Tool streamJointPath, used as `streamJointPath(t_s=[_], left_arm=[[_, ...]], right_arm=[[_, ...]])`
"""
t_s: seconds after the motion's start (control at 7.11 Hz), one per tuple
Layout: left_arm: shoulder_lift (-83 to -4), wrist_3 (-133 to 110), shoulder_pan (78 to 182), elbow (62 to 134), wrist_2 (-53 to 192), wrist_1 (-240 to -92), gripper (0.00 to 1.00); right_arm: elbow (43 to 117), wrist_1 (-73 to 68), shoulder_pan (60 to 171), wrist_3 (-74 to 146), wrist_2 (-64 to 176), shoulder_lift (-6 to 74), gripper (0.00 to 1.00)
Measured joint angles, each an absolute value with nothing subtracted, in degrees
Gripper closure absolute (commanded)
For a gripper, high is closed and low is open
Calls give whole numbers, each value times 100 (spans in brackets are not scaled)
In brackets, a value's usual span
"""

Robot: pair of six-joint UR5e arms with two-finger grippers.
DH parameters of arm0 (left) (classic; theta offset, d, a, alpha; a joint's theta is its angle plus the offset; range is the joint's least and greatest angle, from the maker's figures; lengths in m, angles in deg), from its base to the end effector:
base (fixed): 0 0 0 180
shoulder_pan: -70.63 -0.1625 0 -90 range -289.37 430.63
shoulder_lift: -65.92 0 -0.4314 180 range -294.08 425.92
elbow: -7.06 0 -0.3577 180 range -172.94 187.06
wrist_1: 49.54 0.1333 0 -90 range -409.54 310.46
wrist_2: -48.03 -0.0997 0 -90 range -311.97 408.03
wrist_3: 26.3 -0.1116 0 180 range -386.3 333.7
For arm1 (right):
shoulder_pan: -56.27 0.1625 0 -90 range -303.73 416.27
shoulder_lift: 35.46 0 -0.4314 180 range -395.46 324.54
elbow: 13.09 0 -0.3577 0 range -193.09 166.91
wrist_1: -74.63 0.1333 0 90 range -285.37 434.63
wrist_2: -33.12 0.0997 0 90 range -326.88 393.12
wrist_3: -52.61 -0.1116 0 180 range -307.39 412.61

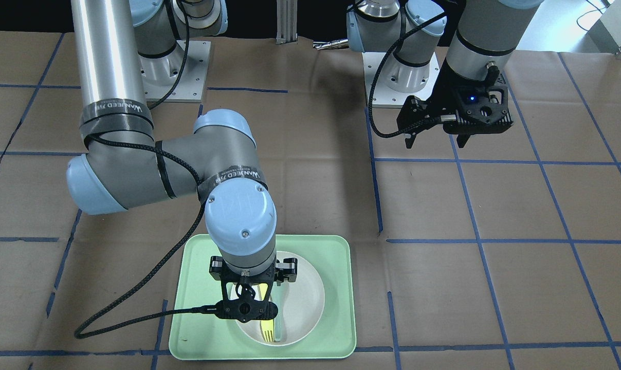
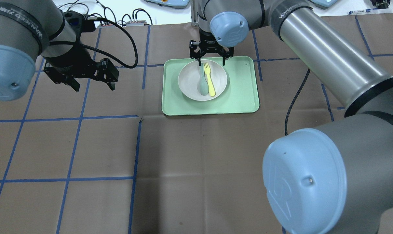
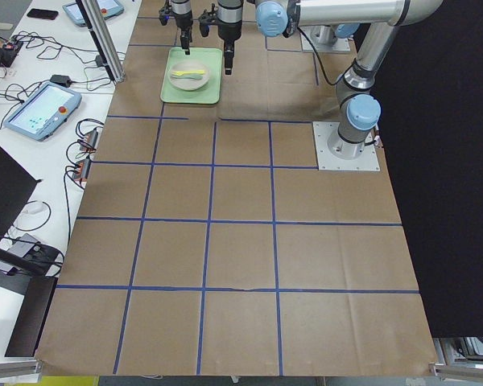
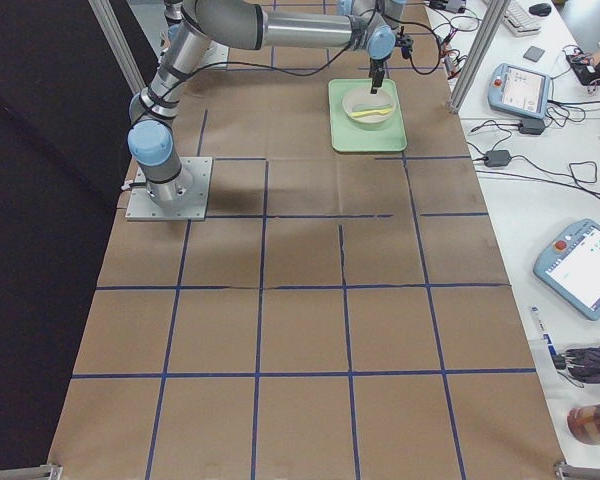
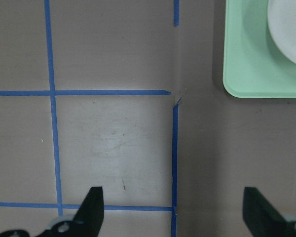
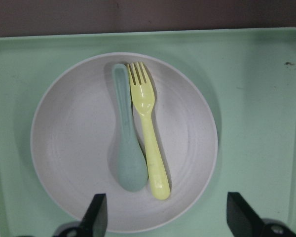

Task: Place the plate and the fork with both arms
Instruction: 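Move the right gripper over the plate above the yellow fork, then lower the right gripper and grasp the yellow fork's handle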

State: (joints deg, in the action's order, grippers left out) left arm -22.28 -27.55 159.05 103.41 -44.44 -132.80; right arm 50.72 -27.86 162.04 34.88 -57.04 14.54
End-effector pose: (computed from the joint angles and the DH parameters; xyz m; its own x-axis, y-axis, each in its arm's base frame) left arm -0.1161 -0.4503 0.4577 -0.9990 -0.0074 -0.0439 -0.0058 0.9993 -0.0373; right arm 0.3241 -0.6585 0.2937 -0.9994 0.0341 0.0097 0.0343 0.9992 0.0211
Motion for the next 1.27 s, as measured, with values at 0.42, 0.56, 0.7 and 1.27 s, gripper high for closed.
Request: streamJointPath(t_s=[0.42, 0.56, 0.7, 1.27], left_arm=[[-2241, -2710, 15905, 10401, -4442, -13277, 0], [-2249, -2696, 15906, 10380, -4416, -13277, 0], [-2254, -2688, 15910, 10363, -4403, -13277, 0], [-2264, -2666, 15928, 10326, -4376, -13277, 0]], right_arm=[[5107, -2892, 16137, 3493, -5707, 1205, 50], [5106, -2899, 16127, 3501, -5700, 1128, 50], [5102, -2904, 16124, 3510, -5693, 1054, 50], [5093, -2914, 16143, 3534, -5681, 848, 50]])
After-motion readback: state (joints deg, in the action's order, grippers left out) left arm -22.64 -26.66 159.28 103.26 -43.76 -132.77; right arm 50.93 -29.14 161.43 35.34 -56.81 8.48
